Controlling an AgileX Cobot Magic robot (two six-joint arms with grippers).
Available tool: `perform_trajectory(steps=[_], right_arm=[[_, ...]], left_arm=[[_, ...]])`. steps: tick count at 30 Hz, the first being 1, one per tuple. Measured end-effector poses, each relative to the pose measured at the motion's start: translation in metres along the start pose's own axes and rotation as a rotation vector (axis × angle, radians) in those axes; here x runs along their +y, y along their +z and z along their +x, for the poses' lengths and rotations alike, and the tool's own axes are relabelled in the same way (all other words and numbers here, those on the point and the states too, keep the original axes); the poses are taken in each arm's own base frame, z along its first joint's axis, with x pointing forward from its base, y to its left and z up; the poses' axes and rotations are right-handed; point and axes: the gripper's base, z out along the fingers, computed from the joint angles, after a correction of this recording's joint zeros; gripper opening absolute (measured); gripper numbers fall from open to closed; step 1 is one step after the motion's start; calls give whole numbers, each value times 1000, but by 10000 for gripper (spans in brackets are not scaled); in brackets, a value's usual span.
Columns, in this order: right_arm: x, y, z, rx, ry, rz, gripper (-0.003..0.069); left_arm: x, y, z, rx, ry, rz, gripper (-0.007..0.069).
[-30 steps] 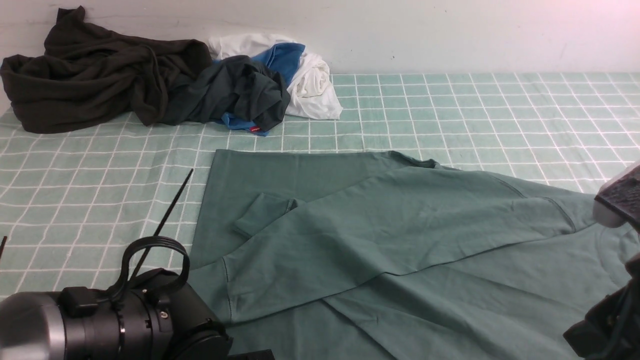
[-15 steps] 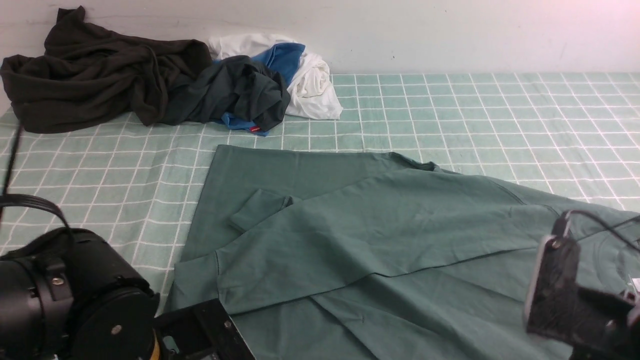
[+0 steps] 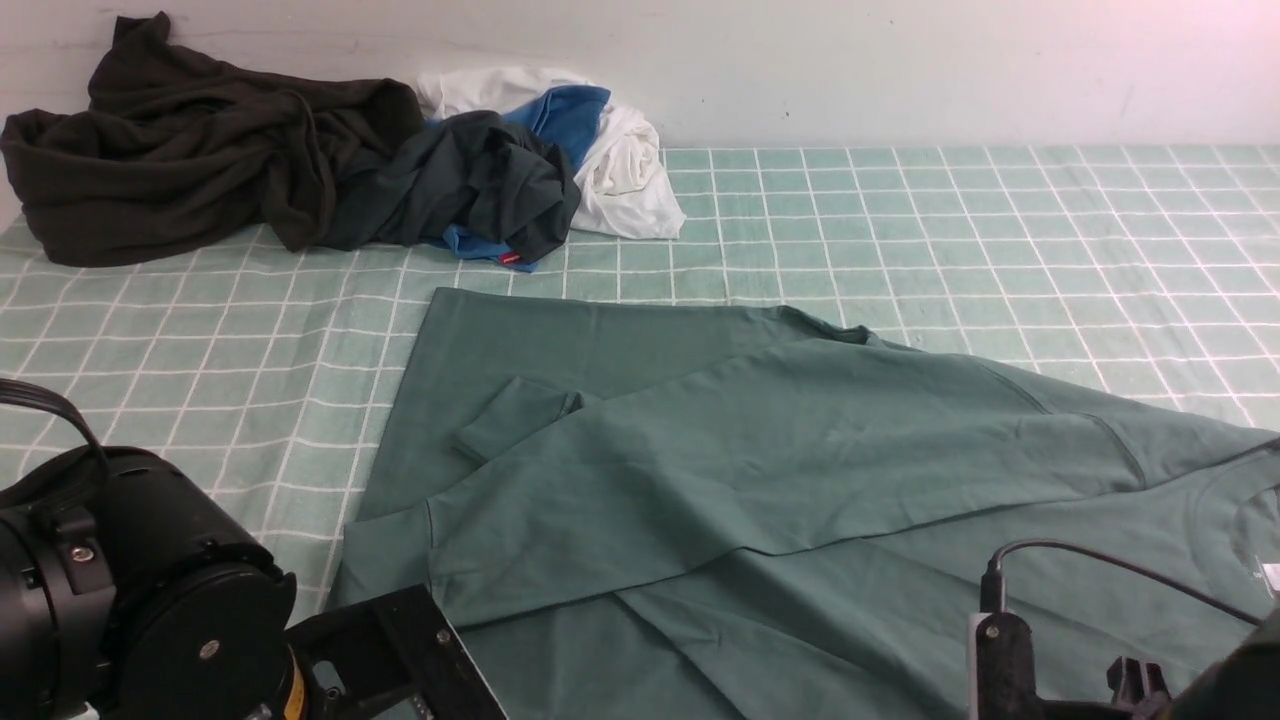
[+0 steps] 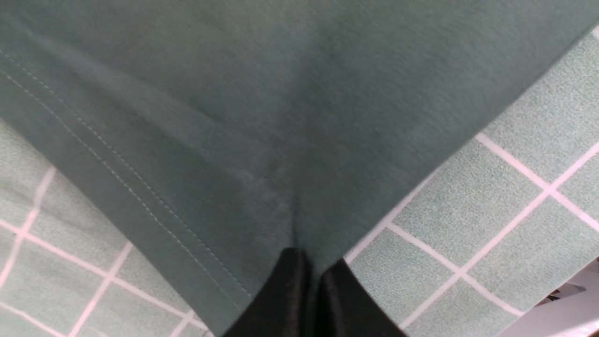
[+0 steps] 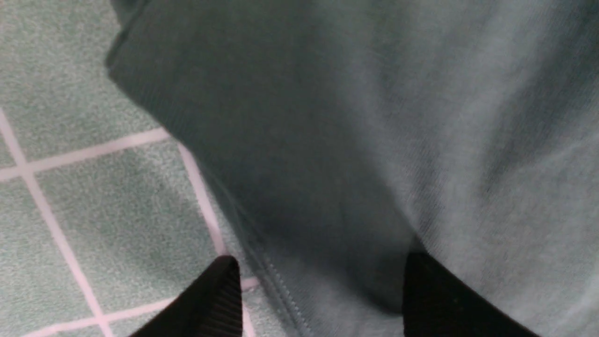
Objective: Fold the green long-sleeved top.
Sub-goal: Use both arms simultaneously to clamp the lower edge of the clothing fabric, then use both arms to drag the lower edge of the fabric forward and fold it over the upper edge
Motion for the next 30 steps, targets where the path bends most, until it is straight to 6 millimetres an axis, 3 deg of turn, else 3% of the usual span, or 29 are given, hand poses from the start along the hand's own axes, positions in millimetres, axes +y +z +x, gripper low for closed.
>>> perform_trajectory(steps=[2, 3, 4, 5, 8, 10, 14, 16, 18, 19, 22, 23, 24, 26, 30], right_arm=[[0, 1, 0, 1, -2, 2, 382], [-1, 1, 0, 1, -7, 7, 322], [-1, 1, 0, 2, -8, 8, 313], [-1, 0, 0, 5, -10, 15, 225], [-4, -5, 1, 8, -17, 43, 76], [-9, -14, -1, 11, -26, 78, 27], [-28, -40, -9, 12, -53, 171, 20], [-45, -57, -15, -7, -43, 243, 20], [-75, -80, -20, -61, 22, 332, 20], [-80, -83, -21, -70, 32, 345, 18], [-131, -103, -28, -140, 101, 423, 18], [-146, -102, -29, -146, 111, 420, 18], [-151, -105, -31, -153, 114, 428, 18], [-183, -100, -36, -170, 134, 419, 18], [-235, -80, -48, -193, 189, 406, 18]], left_arm=[[0, 0, 0, -3, 0, -1, 0], [0, 0, -1, -7, 0, -2, 0], [0, 0, -1, -7, 0, -2, 0], [0, 0, -1, -7, 1, -4, 0], [2, -2, -2, -11, 10, -20, 0], [6, -8, -5, -18, 7, -33, 0], [22, -29, -14, -64, -37, -71, 3], [38, -46, -21, -115, -76, -107, 7], [64, -69, -33, -182, -124, -162, 7], [71, -71, -35, -185, -132, -170, 7], [112, -92, -61, -242, -155, -225, 9], [128, -91, -74, -240, -155, -237, 10], [133, -95, -76, -252, -155, -246, 10], [164, -92, -102, -262, -158, -270, 10], [214, -75, -141, -272, -184, -304, 10]])
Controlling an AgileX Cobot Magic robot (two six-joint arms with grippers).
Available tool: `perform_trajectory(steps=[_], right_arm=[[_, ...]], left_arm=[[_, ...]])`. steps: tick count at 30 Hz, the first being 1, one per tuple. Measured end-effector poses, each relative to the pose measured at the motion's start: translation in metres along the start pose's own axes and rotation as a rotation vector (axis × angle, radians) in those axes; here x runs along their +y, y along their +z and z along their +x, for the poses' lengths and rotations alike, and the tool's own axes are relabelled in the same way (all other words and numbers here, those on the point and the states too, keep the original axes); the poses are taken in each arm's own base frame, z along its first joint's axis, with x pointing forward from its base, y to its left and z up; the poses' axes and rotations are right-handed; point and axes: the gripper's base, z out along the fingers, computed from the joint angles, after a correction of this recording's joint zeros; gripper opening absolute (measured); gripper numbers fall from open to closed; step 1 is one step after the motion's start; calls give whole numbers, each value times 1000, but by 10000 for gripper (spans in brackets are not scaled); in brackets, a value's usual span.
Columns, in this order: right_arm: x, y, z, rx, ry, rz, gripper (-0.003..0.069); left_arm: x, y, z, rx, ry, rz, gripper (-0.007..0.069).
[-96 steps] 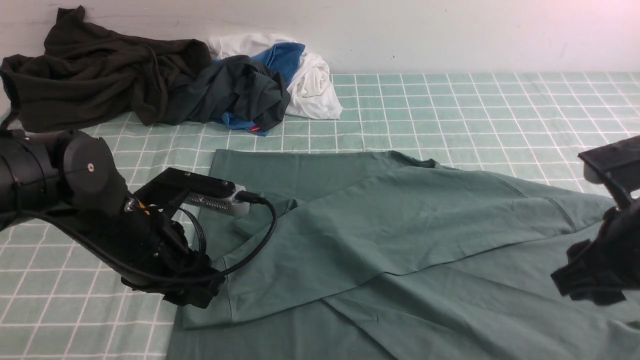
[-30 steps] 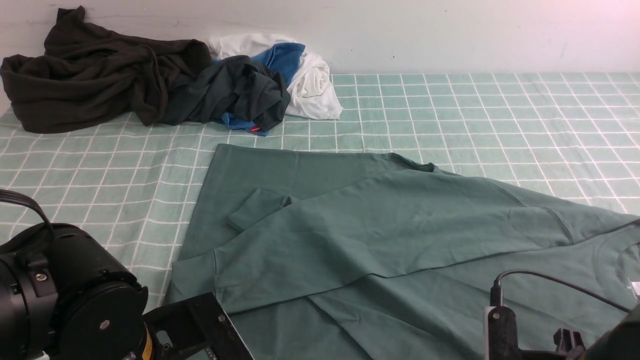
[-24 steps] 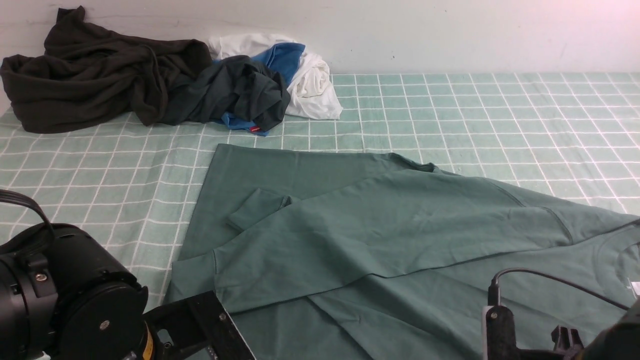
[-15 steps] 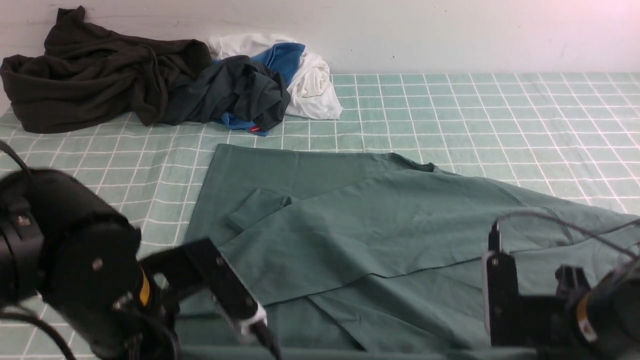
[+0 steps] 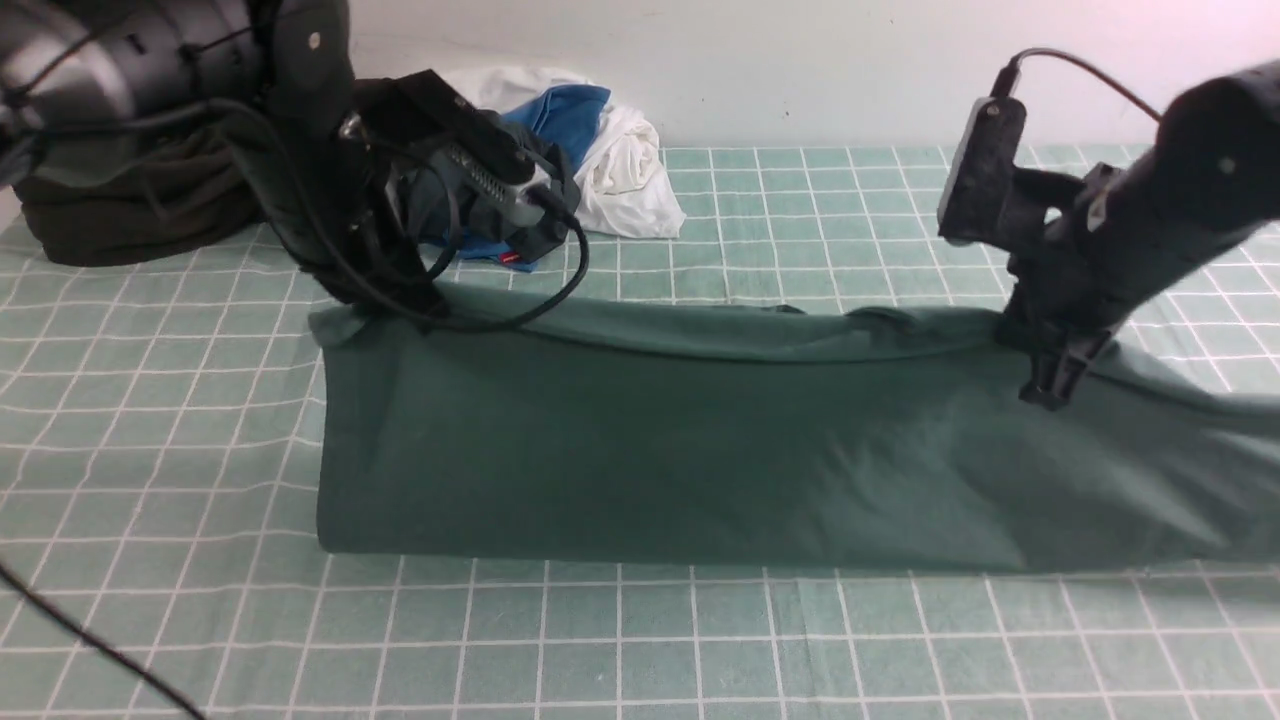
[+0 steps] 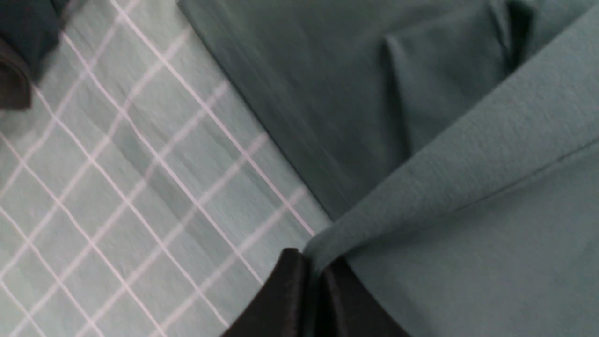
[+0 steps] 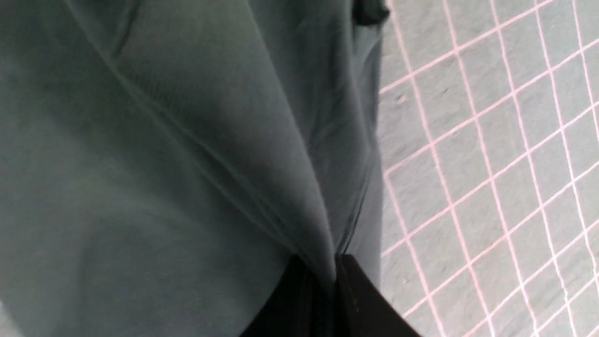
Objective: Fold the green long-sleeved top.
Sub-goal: Use both arms to drag the lower edge of the fabric forward and fold it over the upper edge, then use the right arm to clamp the right edge of the fabric
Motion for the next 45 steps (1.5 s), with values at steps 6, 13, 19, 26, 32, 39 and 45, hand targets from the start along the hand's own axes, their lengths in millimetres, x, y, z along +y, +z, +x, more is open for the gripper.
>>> perform_trajectory(steps=[6, 13, 19, 26, 32, 39, 45], right_arm=[[-29, 59, -13, 1, 118, 6, 23], [-44, 98, -16, 13, 322, 26, 172], [-61, 76, -16, 19, 646, 85, 372], [-28, 76, -39, 46, 714, -135, 405], [-1, 125, -62, -55, 699, -192, 406], [-47, 117, -40, -28, 841, -6, 406], [-90, 38, 15, 157, 909, 80, 407]], left_arm=[[26, 61, -29, 0, -33, -19, 15], [34, 108, -33, -12, -71, -33, 112], [44, 105, -38, -57, -221, -62, 363], [43, 76, -49, -32, -304, -53, 438], [20, 64, -60, 10, -258, -18, 258], [18, 54, -59, 32, -243, -19, 20], [13, 11, -46, 5, -258, 22, -3]])
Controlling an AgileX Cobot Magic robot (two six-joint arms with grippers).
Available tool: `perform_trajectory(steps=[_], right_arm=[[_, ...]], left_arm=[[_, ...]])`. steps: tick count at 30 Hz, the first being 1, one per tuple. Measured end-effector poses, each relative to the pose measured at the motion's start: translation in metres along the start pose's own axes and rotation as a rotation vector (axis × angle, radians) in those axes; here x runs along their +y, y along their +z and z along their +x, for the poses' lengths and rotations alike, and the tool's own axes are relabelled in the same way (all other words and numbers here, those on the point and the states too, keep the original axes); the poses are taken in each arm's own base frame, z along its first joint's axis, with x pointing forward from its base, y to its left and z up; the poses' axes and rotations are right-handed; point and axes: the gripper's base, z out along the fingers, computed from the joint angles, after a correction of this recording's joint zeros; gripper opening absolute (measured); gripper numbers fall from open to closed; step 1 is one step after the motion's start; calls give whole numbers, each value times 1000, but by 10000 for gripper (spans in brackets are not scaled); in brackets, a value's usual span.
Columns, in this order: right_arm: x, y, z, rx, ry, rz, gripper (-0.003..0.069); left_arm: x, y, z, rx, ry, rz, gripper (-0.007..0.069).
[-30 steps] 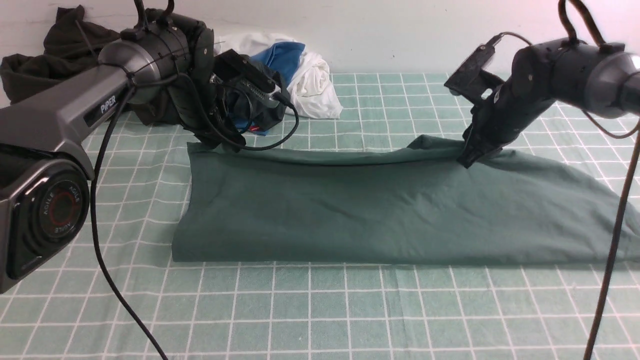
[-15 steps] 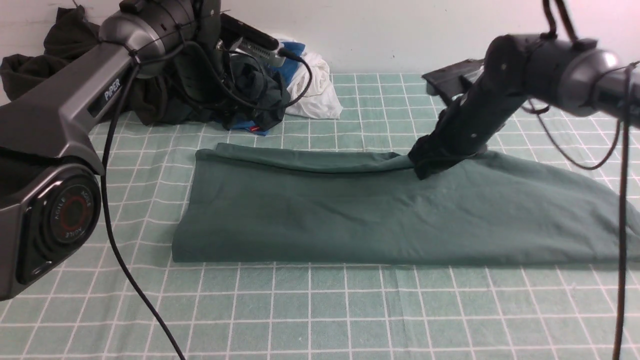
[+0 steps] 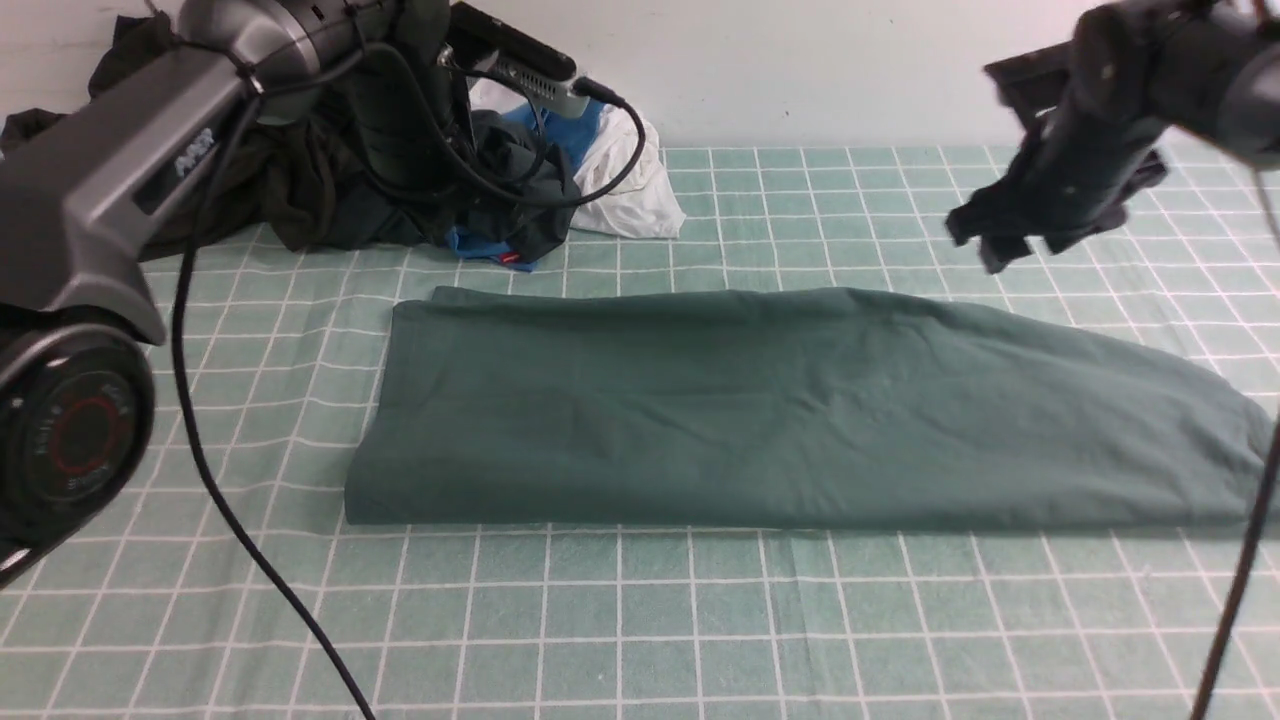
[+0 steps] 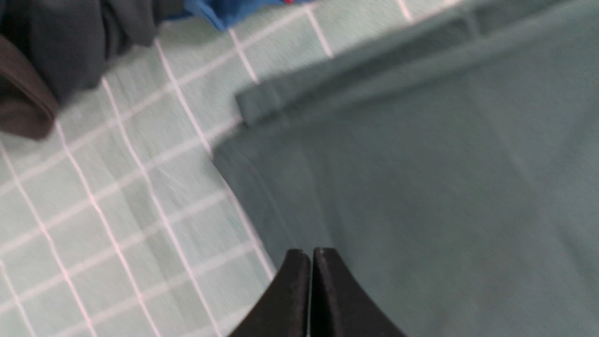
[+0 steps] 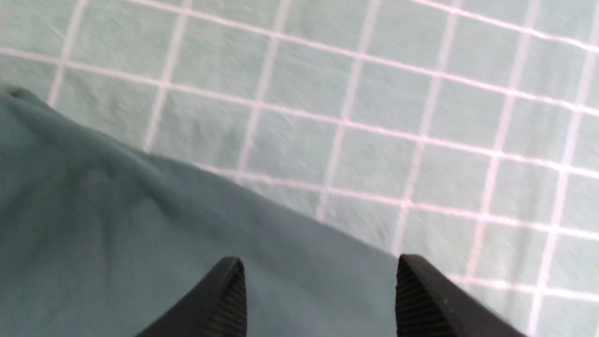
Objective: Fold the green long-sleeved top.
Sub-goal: Use the right arm to clamp the right edge of the fabric
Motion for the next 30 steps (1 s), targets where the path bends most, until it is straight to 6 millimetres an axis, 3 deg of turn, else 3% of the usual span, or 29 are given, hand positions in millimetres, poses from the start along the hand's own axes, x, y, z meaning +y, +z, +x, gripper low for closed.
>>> perform_trajectory(steps=[4, 8, 10, 15, 18, 19, 25, 30], right_arm=[[-36, -32, 29, 29, 82, -12, 407], [-59, -41, 62, 39, 165, -22, 407], [-77, -38, 91, 58, 229, -7, 407], [-103, -7, 132, 150, 331, 13, 409], [-110, 11, 145, 198, 357, 13, 412], [-113, 27, 151, 229, 368, 8, 418], [-111, 68, 159, 258, 377, -6, 442], [-111, 71, 159, 249, 379, -8, 436]], left_arm=[[-13, -11, 33, 78, 11, 91, -3], [-24, 7, 64, 163, 23, 133, -3], [-33, 32, 84, 201, 28, 146, -3], [-44, 71, 110, 248, 38, 161, -3], [-46, 81, 115, 261, 42, 165, -3], [-47, 84, 115, 260, 41, 165, -3], [-47, 84, 115, 258, 41, 165, -3], [-47, 85, 115, 260, 40, 166, -3]])
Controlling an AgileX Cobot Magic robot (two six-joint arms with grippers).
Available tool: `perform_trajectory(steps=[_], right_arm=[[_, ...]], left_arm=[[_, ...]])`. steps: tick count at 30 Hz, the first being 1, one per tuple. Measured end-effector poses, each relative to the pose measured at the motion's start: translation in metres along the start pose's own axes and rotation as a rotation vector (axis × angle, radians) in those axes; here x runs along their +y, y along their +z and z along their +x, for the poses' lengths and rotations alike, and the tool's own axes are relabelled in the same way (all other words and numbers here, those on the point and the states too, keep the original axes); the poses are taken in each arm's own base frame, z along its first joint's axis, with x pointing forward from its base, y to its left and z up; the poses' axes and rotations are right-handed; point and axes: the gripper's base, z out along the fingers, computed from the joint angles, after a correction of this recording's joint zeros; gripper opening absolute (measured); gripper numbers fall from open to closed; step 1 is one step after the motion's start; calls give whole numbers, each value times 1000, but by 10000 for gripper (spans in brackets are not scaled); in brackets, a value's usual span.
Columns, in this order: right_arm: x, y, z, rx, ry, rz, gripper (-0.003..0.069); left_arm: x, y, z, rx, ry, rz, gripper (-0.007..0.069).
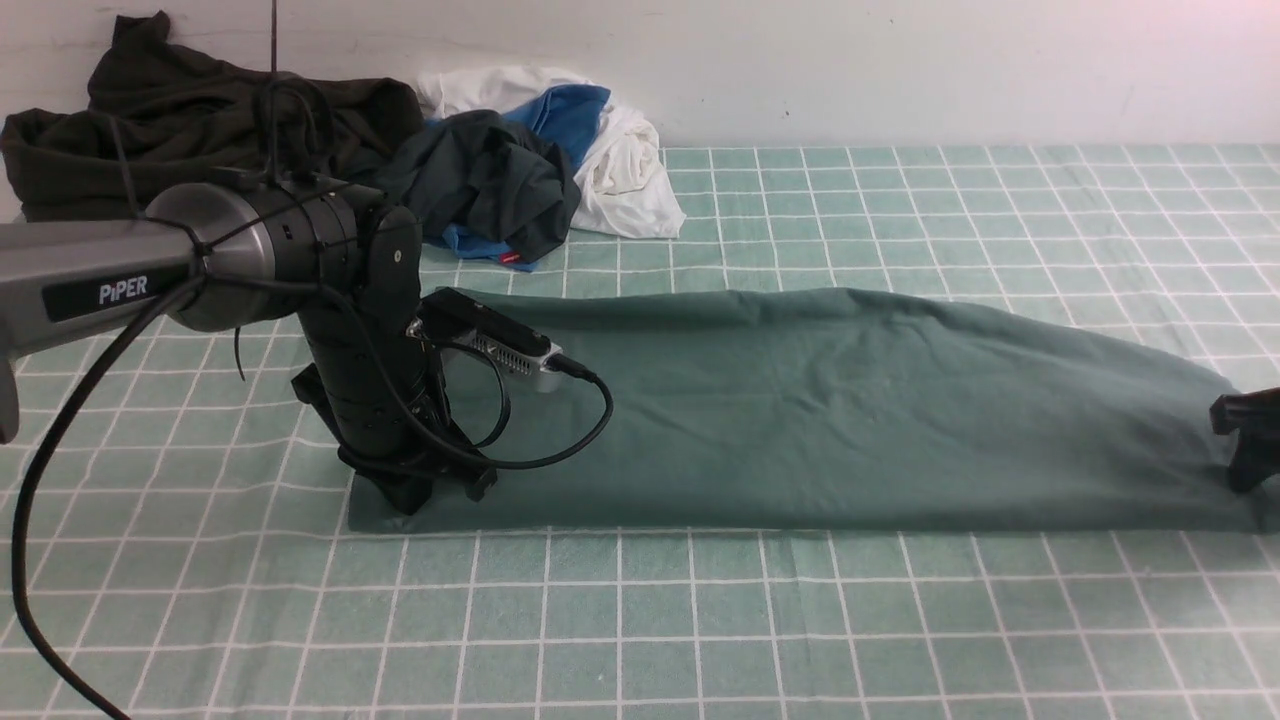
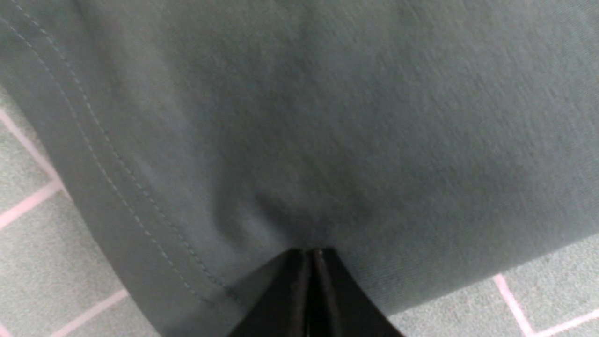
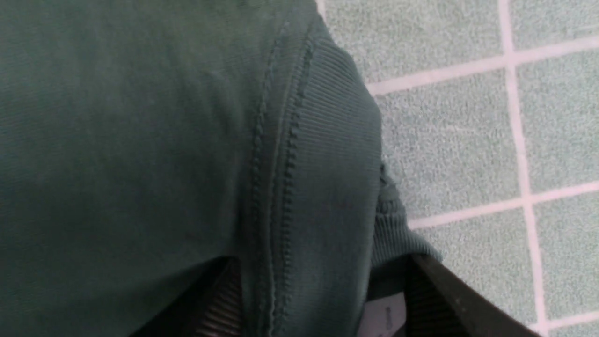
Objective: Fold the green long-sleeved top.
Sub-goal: Use the right arm to clamp the right edge of the fabric, then use the right arm to drag the right edge of the fabric to the left and folds it over the left edge
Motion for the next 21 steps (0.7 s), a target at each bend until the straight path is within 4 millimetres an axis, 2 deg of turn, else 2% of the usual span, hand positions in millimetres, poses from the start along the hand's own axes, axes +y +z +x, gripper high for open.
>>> perform_trajectory(steps=[2, 7, 8, 9, 11, 13, 14, 16, 17, 18, 19, 20, 21], right_arm=[[0, 0, 0, 0, -6, -1, 414], [3, -2, 0, -1, -31, 0, 237], [4, -6, 0, -2, -55, 17, 141], [3, -11, -1, -6, -67, 28, 85], [2, -27, -4, -30, -79, 51, 40], [-2, -59, -10, -99, -75, 83, 26], [-3, -88, -15, -167, -76, 101, 25], [1, -128, -20, -259, -87, 113, 25], [6, -143, -22, -296, -100, 111, 25], [9, -152, -22, -315, -111, 110, 25], [31, -187, -22, -396, -180, 87, 25], [31, -191, -22, -404, -178, 86, 25], [68, -220, -19, -475, -281, 27, 25]], left_arm=[[0, 0, 0, 0, 0, 1, -3], [0, 0, 0, 0, 0, 1, -3], [0, -3, 0, -6, 0, -2, -3], [0, -7, 0, -16, 2, -8, -3], [1, -19, 1, -42, 6, -22, -3], [2, -43, 5, -90, 3, -48, -3], [3, -66, 9, -137, -1, -72, -3], [2, -93, 16, -189, -10, -94, -3], [2, -107, 20, -219, -15, -106, -3], [2, -111, 21, -224, -18, -108, -3], [0, -144, 34, -296, -34, -129, -3], [0, -144, 34, -294, -35, -128, -3], [-3, -173, 49, -355, -41, -145, -3]])
